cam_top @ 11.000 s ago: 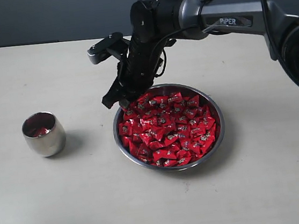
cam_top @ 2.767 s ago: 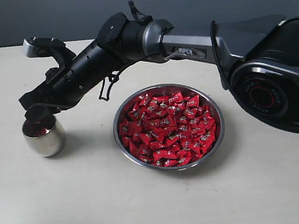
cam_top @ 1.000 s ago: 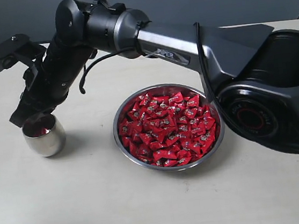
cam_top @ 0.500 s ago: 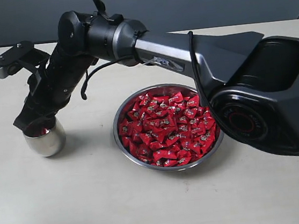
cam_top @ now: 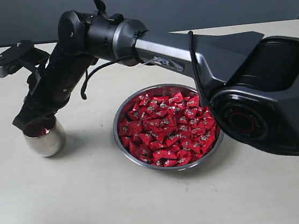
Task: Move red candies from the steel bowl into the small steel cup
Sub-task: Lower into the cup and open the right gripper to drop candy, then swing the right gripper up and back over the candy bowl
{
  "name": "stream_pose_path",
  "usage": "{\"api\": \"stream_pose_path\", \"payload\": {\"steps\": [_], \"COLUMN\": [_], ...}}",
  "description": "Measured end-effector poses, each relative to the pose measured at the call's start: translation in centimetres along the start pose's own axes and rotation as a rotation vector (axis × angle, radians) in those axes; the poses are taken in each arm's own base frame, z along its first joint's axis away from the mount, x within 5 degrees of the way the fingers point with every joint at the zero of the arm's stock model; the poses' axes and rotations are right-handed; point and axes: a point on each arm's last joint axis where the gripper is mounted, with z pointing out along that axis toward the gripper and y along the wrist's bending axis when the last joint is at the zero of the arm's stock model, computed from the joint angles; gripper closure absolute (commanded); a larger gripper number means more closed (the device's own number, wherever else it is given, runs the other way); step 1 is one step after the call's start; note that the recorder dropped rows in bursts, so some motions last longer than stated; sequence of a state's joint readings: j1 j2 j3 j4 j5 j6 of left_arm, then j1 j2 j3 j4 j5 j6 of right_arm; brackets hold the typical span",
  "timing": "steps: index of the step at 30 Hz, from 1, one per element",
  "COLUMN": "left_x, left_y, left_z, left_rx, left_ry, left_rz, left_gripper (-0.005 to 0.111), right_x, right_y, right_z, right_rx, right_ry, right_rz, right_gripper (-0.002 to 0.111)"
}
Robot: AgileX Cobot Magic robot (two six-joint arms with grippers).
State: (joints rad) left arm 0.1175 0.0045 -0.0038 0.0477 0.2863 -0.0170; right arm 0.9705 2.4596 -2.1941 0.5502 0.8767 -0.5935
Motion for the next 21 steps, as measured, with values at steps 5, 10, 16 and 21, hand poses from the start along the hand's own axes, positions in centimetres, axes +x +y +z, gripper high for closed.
{"api": "stream_pose_path", "payload": {"steps": [5,10,16,21], "left_x": [0.0,0.0,0.0,0.0], "left_y": [0.0,0.0,0.0,0.0], "left_z": [0.0,0.0,0.0,0.0], "left_rx": [0.0,0.0,0.0,0.0], "left_ry": [0.0,0.0,0.0,0.0], "left_rz": [0.0,0.0,0.0,0.0], "left_gripper": [0.106,0.106,0.106,0.106], "right_x": [0.0,0.0,-0.4,-2.6], "right_y": [0.0,0.0,0.1,0.8], "right_z": [0.0,0.0,-0.7,-5.5], "right_rx": [-0.002,-0.002,0.013,0.127], "right_ry": [0.003,0.003,-0.003,-0.041], "right_rz": [0.0,0.011,0.019,-0.036], "right_gripper": [0.066,0.066,0.075,0.108]}}
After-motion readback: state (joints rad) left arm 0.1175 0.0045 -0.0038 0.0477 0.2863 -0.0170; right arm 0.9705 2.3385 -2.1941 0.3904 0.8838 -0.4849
